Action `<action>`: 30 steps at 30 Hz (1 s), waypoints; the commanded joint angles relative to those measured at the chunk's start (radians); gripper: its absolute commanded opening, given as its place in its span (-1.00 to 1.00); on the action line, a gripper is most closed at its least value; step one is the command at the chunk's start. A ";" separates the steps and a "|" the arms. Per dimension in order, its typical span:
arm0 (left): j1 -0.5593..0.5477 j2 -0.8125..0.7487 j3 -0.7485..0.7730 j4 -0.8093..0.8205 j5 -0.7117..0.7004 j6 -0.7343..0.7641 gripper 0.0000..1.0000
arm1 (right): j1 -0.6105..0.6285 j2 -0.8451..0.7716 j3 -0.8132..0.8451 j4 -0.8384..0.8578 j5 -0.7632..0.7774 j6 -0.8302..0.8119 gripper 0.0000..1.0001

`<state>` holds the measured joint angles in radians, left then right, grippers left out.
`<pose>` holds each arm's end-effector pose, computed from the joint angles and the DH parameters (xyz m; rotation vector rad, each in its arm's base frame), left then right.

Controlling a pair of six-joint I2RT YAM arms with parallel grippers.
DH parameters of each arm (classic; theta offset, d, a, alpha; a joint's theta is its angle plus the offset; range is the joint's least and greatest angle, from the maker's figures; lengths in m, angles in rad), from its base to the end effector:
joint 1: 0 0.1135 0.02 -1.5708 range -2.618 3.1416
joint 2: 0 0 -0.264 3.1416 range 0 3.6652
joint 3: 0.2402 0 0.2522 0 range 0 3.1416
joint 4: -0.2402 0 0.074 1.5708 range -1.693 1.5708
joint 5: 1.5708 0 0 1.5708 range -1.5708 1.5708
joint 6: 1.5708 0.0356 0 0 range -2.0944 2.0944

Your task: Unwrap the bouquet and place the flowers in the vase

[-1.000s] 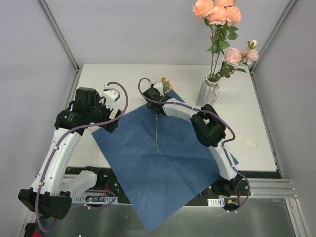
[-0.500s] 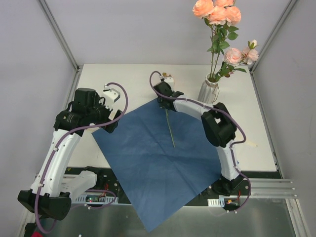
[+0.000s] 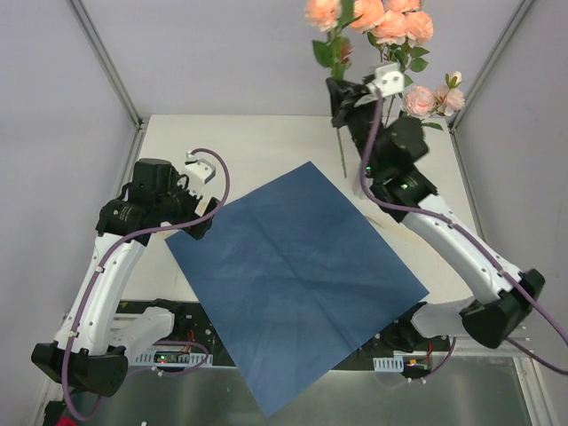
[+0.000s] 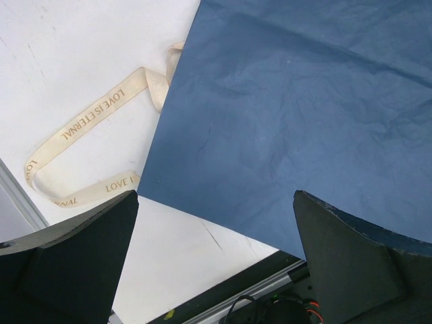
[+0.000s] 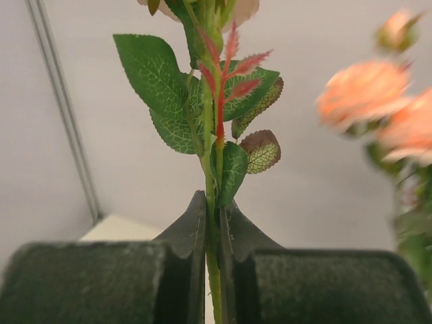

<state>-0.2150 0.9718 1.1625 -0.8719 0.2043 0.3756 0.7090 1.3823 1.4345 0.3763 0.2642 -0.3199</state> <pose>0.1791 -0.0465 0.3683 0.7554 2.1078 -0.1430 0.2418 0.1952 0.4905 -0.3545 1.1047 0.1937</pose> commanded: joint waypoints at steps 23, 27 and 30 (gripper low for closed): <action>0.002 0.079 0.117 0.020 0.026 0.026 0.98 | -0.407 -0.071 -0.218 0.772 -0.069 0.037 -0.98; 0.002 0.106 0.134 0.025 0.029 0.039 0.98 | -0.428 -0.039 -0.238 0.829 -0.075 0.079 -0.99; 0.002 0.131 0.144 0.028 0.027 0.040 0.98 | -0.445 -0.009 -0.252 0.858 -0.092 0.119 -0.98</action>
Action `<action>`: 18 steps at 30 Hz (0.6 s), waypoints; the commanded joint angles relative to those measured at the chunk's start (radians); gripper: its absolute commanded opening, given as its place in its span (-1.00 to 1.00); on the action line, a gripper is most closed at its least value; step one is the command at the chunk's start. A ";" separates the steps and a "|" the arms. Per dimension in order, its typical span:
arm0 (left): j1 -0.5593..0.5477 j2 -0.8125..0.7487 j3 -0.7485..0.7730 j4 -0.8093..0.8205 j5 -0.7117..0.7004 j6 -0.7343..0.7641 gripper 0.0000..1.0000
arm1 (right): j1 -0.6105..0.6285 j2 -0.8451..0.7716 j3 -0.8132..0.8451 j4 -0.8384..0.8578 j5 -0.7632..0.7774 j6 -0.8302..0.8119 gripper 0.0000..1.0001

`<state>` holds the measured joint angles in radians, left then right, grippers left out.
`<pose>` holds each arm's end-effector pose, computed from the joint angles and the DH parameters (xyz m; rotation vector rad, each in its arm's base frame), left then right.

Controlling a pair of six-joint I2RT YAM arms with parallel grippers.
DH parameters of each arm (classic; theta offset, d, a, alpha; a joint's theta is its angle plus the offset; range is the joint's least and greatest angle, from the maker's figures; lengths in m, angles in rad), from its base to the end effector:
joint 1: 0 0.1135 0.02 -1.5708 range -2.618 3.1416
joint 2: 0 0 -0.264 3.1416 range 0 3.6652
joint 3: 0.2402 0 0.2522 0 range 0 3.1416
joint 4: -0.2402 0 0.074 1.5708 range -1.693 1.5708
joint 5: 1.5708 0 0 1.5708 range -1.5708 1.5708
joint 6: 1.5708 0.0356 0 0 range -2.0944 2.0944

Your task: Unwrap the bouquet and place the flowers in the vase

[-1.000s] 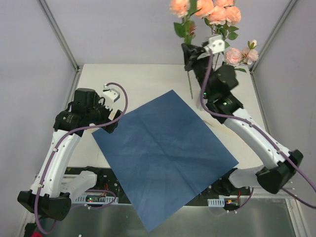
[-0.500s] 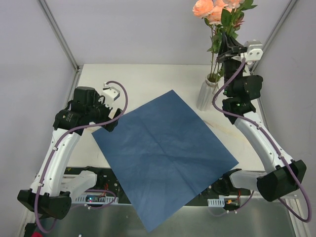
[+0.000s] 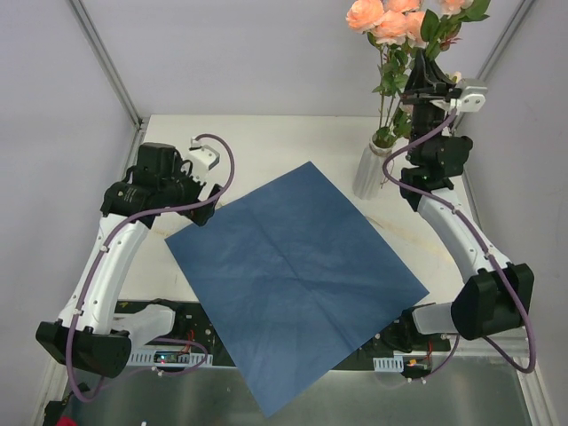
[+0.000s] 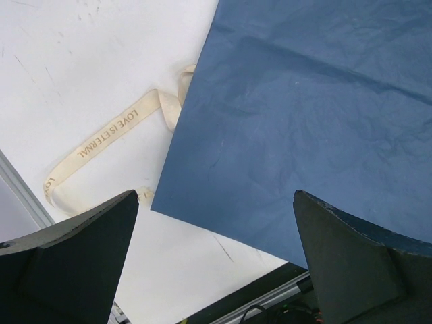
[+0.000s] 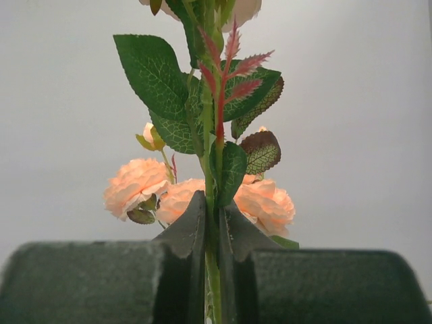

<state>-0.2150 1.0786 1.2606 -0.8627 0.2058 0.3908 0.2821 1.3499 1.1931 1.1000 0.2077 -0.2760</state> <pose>0.2035 -0.0519 0.3810 0.7719 2.1007 -0.1363 0.2685 0.0702 0.4802 0.0208 0.6564 -0.0593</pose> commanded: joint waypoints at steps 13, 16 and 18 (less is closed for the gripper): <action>0.002 0.027 0.033 0.024 0.029 0.019 0.98 | -0.020 0.037 -0.119 0.164 -0.073 0.058 -0.98; 0.002 0.017 0.025 0.025 0.030 0.017 0.98 | -0.017 0.019 -0.159 0.147 -0.103 0.047 -0.99; 0.002 0.007 0.017 0.025 0.026 0.017 0.98 | -0.017 0.008 -0.184 0.127 -0.123 0.037 -0.99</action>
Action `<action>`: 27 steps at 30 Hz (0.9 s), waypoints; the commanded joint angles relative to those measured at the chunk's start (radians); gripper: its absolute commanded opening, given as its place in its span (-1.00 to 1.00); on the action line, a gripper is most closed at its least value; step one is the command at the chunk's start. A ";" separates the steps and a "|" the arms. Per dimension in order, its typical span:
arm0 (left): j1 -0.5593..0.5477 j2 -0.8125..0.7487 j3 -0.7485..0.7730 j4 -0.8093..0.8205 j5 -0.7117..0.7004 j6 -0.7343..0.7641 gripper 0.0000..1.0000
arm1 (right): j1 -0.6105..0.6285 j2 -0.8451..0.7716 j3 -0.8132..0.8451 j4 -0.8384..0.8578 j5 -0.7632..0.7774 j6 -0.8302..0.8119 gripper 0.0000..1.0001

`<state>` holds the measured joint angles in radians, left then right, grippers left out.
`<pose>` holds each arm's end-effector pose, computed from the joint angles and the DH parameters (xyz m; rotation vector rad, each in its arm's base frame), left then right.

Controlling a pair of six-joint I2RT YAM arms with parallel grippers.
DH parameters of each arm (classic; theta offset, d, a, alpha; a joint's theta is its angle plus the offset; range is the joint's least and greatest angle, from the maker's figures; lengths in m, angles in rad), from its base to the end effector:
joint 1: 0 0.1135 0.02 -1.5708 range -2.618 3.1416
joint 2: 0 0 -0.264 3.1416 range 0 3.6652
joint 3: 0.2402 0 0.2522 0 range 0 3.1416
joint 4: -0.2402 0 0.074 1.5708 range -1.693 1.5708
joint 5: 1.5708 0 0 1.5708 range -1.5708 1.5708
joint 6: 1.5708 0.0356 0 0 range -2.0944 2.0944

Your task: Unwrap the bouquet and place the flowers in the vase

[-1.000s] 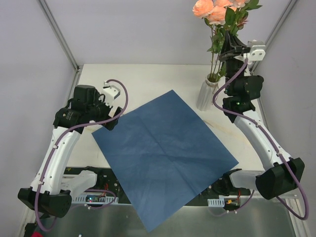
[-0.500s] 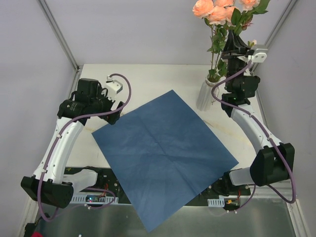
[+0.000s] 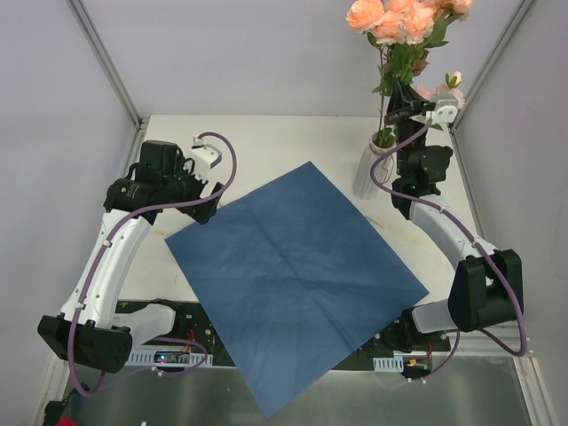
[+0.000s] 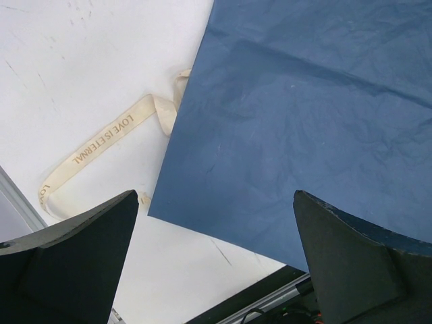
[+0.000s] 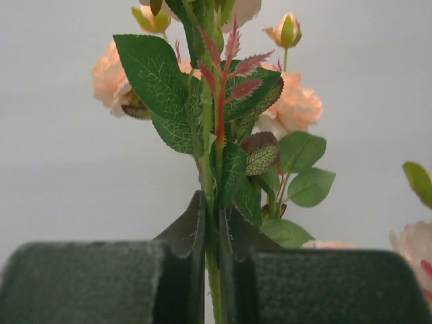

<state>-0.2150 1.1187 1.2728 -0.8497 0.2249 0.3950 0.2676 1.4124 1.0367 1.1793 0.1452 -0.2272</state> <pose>0.2142 -0.0549 0.3782 0.7881 2.1078 -0.1583 0.2946 0.0754 0.4188 -0.0537 0.7762 -0.0174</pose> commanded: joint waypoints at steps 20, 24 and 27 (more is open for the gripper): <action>0.002 -0.071 0.019 0.041 -0.006 -0.122 0.98 | 0.183 -0.494 -0.021 -1.134 0.097 0.103 0.93; 0.002 -0.060 0.010 0.055 0.011 -0.179 0.98 | 0.186 -0.501 0.036 -1.475 0.010 0.157 0.93; 0.002 -0.060 0.000 0.063 0.025 -0.209 0.98 | 0.234 -0.541 0.000 -1.553 0.039 0.196 0.93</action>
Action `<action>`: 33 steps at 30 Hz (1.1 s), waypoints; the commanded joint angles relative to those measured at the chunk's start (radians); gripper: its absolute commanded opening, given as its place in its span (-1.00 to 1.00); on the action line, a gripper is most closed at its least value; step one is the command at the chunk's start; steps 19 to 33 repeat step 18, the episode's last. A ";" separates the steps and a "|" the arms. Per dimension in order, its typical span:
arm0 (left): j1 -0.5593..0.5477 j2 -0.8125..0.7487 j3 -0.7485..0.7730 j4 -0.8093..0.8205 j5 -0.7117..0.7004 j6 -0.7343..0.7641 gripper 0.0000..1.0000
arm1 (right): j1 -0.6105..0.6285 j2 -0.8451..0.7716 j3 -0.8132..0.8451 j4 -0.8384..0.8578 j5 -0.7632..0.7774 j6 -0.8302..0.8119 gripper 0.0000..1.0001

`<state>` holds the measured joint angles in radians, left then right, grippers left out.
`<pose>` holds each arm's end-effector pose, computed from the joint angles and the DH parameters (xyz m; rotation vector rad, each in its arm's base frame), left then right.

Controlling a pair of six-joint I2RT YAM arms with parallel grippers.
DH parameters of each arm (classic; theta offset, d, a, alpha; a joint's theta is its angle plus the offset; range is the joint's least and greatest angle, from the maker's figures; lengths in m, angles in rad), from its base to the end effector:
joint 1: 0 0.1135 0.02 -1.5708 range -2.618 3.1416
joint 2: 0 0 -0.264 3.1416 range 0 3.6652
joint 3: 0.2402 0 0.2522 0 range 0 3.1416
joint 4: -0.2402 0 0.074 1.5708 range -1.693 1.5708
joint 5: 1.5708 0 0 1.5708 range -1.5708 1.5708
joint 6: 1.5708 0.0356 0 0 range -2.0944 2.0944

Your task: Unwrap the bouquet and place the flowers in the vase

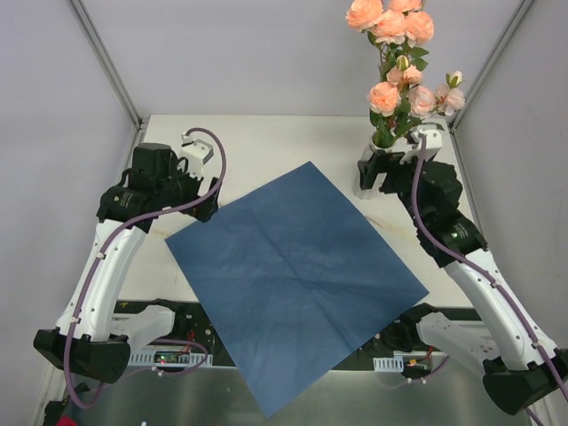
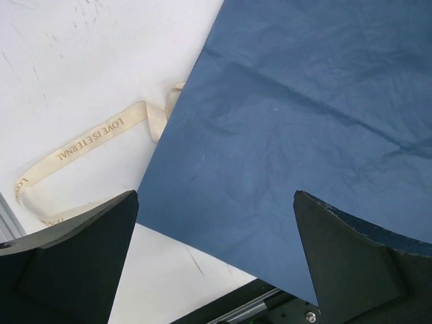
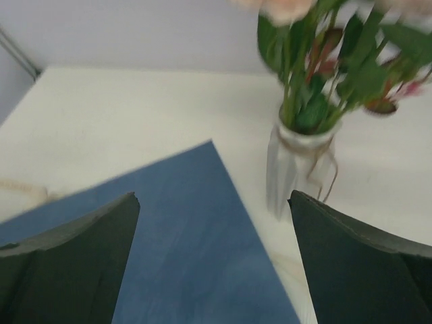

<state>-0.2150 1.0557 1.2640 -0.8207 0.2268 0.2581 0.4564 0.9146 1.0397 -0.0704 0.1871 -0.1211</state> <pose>0.1997 -0.0518 0.3901 0.6334 2.0795 -0.2228 0.1854 0.0837 0.4187 -0.2867 1.4911 0.1265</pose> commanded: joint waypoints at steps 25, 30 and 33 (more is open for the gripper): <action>0.002 -0.008 -0.130 0.114 0.072 -0.109 0.98 | 0.211 0.061 -0.015 -0.378 0.074 0.081 0.93; 0.002 -0.008 -0.130 0.114 0.072 -0.109 0.98 | 0.211 0.061 -0.015 -0.378 0.074 0.081 0.93; 0.002 -0.008 -0.130 0.114 0.072 -0.109 0.98 | 0.211 0.061 -0.015 -0.378 0.074 0.081 0.93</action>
